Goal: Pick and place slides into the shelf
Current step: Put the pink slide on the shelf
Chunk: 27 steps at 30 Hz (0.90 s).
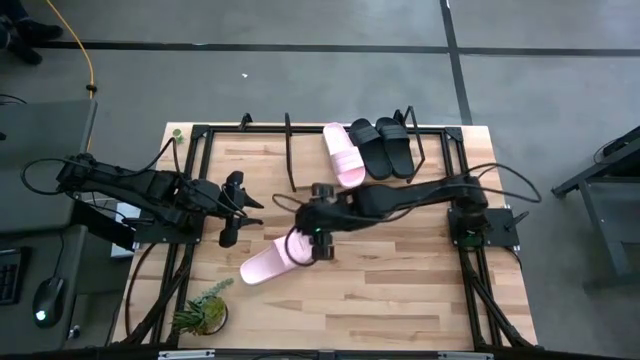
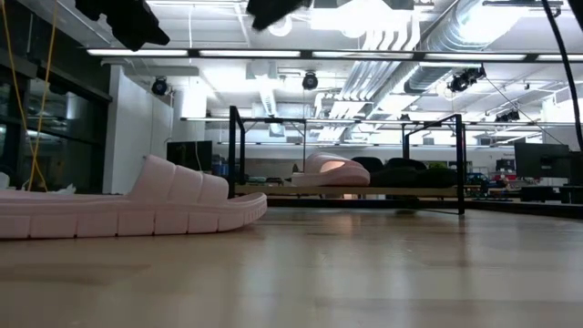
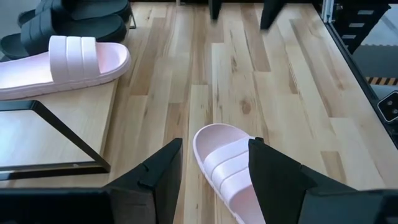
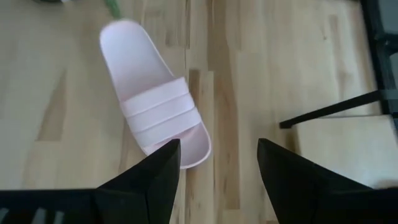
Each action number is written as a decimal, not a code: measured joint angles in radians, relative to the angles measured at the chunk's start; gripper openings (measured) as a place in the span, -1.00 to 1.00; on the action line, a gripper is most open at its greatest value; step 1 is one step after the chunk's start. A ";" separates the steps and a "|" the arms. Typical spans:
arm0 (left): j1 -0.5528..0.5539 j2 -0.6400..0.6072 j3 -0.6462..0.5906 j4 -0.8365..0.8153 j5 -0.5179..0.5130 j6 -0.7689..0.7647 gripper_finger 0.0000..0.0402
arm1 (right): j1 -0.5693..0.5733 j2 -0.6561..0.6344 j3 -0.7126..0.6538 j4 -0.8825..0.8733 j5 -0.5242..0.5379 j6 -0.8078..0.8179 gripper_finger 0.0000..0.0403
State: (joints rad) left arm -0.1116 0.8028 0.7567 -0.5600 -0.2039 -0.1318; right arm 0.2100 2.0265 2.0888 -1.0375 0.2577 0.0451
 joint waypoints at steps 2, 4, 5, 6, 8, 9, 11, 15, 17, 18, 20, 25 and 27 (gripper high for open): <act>0.000 0.000 0.000 0.000 0.000 0.000 -0.16 | 0.000 -0.033 0.000 -0.012 -0.001 -0.001 0.01; 0.000 0.000 0.000 0.000 0.000 0.002 -0.16 | 0.000 -0.065 0.000 -0.029 -0.003 -0.012 0.01; 0.000 0.000 0.000 0.000 0.000 0.003 -0.16 | 0.000 -0.085 0.000 -0.036 -0.004 -0.020 0.01; 0.000 0.000 0.000 0.000 -0.001 0.004 -0.16 | 0.000 -0.106 0.000 -0.050 -0.007 -0.026 0.01; 0.000 0.000 0.000 0.000 -0.007 0.004 -0.16 | -0.002 -0.149 0.000 -0.066 -0.012 -0.023 0.01; 0.000 0.000 0.000 0.000 -0.010 0.004 -0.16 | -0.004 -0.171 0.000 -0.069 -0.014 -0.022 0.01; 0.000 0.000 0.000 0.000 -0.017 0.004 -0.16 | -0.007 -0.215 0.000 -0.085 -0.014 -0.024 0.01; 0.000 0.000 0.000 0.002 -0.018 0.004 -0.16 | -0.007 -0.325 0.000 -0.091 -0.001 -0.044 0.01; 0.000 0.000 0.000 0.002 -0.018 0.003 -0.16 | -0.007 -0.381 0.000 -0.106 0.018 -0.048 0.01; 0.000 0.000 0.000 0.002 -0.018 0.003 -0.16 | -0.007 -0.409 0.000 -0.115 0.030 -0.047 0.01; 0.000 0.000 0.000 0.002 -0.019 0.003 -0.16 | -0.007 -0.475 -0.027 -0.115 0.055 -0.047 0.01; 0.000 0.000 0.000 0.002 -0.025 0.003 -0.16 | -0.009 -0.716 -0.322 0.040 0.094 -0.074 0.01; 0.000 0.000 0.000 0.003 -0.027 0.003 -0.16 | -0.020 -0.835 -0.503 0.171 0.096 -0.099 0.01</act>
State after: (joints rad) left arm -0.1116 0.8024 0.7567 -0.5575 -0.2306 -0.1284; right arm 0.1901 1.1912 1.5853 -0.8670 0.3540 -0.0539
